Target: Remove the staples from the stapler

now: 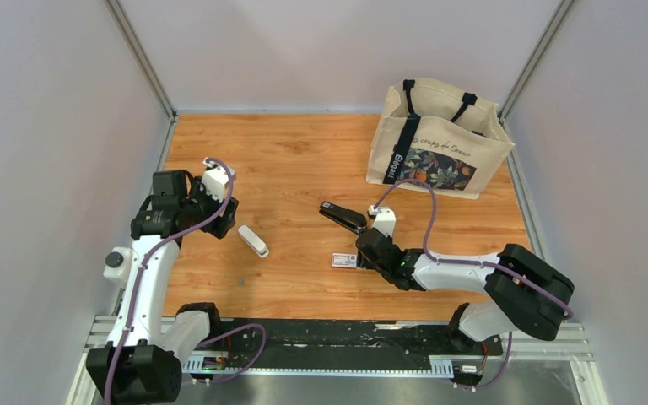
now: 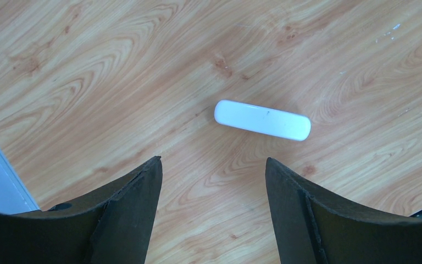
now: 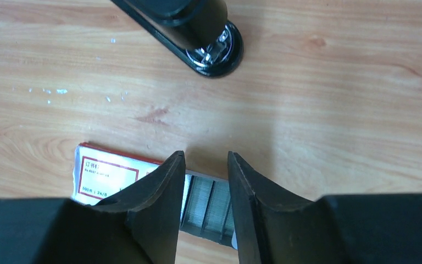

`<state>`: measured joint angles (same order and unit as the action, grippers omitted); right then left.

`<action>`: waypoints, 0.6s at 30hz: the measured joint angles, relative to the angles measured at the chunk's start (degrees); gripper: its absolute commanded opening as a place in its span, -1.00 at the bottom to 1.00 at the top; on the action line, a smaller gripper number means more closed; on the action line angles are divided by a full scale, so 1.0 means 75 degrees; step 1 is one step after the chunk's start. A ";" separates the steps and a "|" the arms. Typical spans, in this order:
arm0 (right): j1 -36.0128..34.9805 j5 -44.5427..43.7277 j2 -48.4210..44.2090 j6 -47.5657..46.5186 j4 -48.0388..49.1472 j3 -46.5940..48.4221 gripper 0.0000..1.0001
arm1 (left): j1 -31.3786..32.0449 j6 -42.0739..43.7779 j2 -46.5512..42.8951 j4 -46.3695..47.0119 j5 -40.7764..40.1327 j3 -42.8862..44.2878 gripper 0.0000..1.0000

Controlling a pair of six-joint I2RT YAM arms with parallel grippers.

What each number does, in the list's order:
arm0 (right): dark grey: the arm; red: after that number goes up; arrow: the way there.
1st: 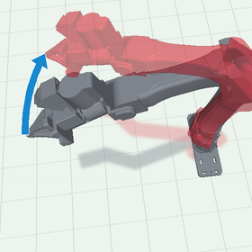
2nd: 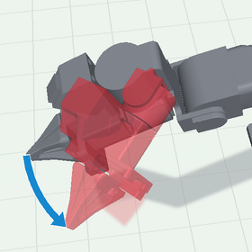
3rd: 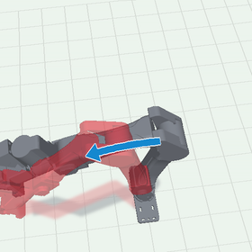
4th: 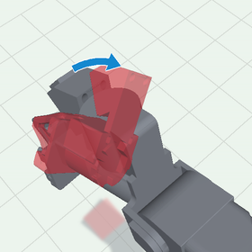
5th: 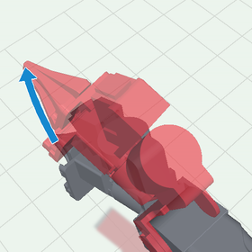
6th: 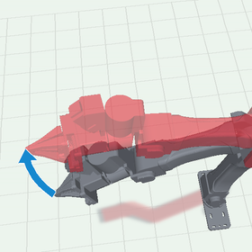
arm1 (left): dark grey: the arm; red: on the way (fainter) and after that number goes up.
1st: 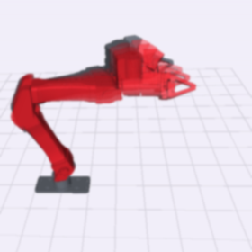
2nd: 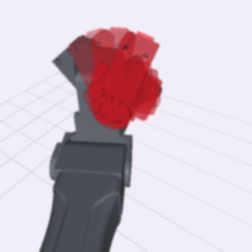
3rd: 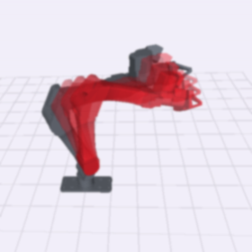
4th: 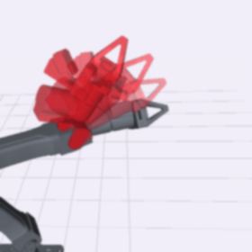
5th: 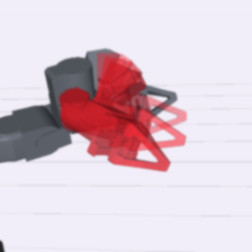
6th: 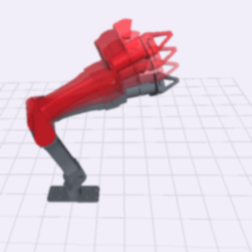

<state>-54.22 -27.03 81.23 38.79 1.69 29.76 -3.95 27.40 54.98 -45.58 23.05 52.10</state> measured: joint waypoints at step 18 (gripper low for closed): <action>0.0256 0.0125 -0.0851 -0.1670 -0.1915 0.1920 0.42 | 0.0163 0.0015 0.0000 -0.0012 -0.0032 0.0000 0.61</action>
<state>-52.29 -26.09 74.85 26.26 -12.67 44.16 -2.72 27.51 54.98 -45.67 22.81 52.10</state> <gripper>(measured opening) 0.657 0.775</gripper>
